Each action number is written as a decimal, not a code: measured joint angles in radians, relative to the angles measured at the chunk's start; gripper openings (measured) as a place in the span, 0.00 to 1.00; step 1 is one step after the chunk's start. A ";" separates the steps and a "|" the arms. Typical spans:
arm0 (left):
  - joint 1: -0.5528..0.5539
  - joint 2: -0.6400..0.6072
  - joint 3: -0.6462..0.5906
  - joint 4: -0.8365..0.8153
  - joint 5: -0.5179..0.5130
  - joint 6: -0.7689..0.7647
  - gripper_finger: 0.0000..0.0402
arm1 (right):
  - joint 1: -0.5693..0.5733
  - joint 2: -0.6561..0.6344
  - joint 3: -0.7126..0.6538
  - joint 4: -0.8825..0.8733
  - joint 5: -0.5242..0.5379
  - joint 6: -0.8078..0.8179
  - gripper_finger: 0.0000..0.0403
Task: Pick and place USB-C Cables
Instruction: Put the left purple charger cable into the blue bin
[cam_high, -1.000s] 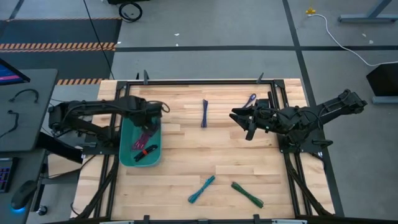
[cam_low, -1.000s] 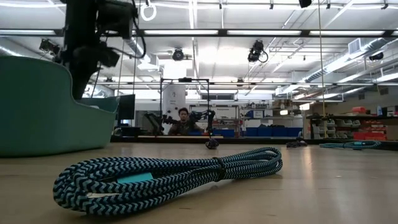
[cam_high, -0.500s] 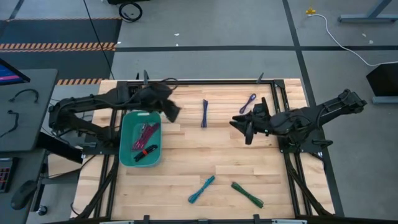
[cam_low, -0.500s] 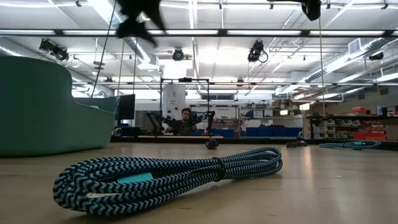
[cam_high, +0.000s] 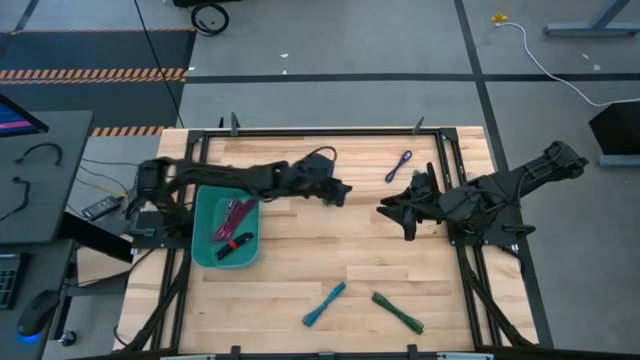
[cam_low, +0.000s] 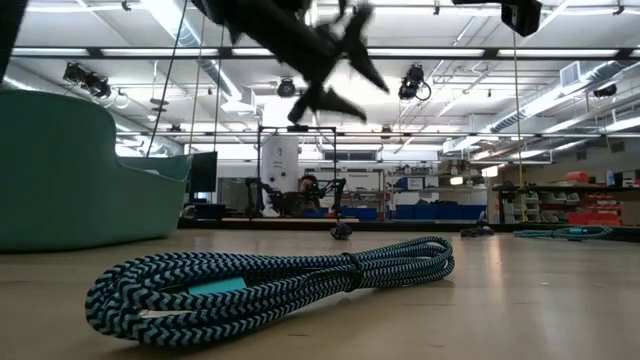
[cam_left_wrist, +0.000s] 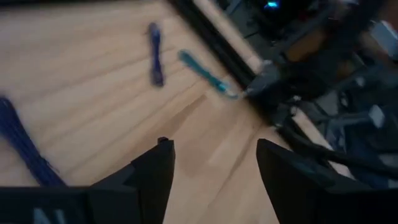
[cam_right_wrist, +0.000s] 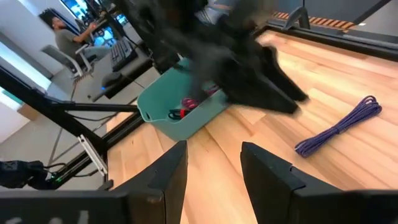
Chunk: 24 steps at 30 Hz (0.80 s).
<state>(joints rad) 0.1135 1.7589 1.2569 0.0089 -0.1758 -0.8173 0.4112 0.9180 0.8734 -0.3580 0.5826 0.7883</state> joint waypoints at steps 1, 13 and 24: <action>0.008 0.031 0.014 -0.024 -0.002 -0.032 0.59 | 0.001 -0.010 0.000 -0.004 -0.001 -0.002 0.38; 0.060 0.260 0.080 -0.268 -0.102 -0.120 0.60 | 0.002 -0.046 0.000 -0.003 0.000 -0.022 0.35; 0.061 0.336 0.080 -0.266 -0.139 -0.045 0.35 | 0.002 -0.040 0.000 0.005 0.001 -0.004 0.35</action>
<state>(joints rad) 0.1741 2.0952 1.3373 -0.2568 -0.3147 -0.8620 0.4133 0.8782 0.8734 -0.3526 0.5838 0.7840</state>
